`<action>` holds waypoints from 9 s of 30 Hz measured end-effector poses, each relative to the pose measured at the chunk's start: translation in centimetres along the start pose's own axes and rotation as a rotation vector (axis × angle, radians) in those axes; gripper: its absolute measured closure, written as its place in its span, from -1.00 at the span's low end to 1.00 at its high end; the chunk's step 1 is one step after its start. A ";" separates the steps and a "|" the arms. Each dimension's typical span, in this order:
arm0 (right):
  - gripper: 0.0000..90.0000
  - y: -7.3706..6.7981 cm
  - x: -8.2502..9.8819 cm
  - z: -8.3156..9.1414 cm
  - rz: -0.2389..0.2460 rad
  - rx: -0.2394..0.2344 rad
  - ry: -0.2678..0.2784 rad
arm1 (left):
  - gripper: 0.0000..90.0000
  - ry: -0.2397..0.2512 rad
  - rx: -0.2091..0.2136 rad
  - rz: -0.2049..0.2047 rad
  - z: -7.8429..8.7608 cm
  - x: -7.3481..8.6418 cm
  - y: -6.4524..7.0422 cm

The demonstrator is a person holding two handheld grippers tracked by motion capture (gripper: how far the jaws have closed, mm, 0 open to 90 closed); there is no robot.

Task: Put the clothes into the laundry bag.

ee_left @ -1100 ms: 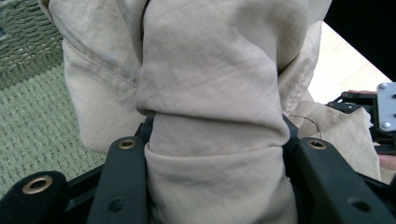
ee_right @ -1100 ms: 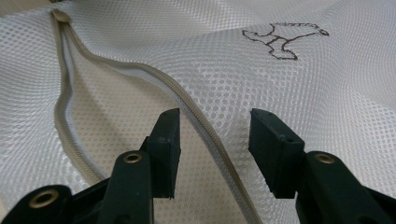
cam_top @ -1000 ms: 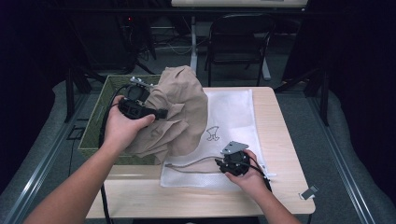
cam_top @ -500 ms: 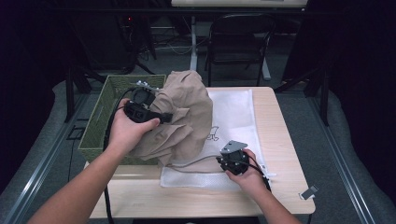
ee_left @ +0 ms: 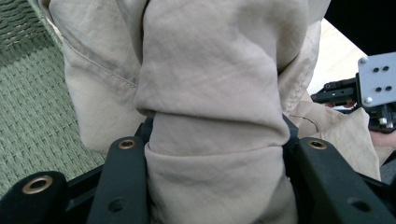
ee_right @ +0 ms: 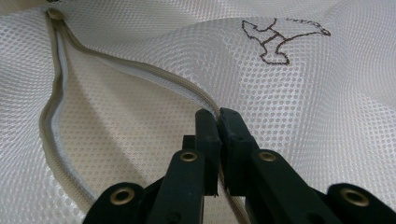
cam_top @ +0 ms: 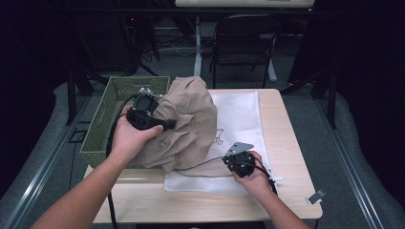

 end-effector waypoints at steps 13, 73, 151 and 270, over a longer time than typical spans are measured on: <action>0.96 0.1 -1.3 0.3 0.012 -0.014 -0.007 | 0.22 0.014 0.020 -0.003 0.6 1.2 0.3; 0.96 3.3 -8.0 2.4 -0.058 -0.043 0.094 | 0.22 0.045 0.051 -0.025 1.4 5.7 2.9; 0.96 3.5 -13.8 2.9 -0.063 0.032 0.159 | 0.23 -0.047 0.157 -0.142 -9.4 12.6 7.3; 0.96 2.2 -9.0 2.4 -0.106 -0.006 0.160 | 0.02 0.046 -0.091 0.009 -15.6 6.0 6.1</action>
Point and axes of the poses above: each handheld gripper's, and its own axes: z roughly backward along the jaws, x roughly out of its underside, y roughly to its right, the point moved 5 cm from there along -z, roughly forward along the jaws, and after that the axes turned 4 degrees about -z, right-handed, at the moved point
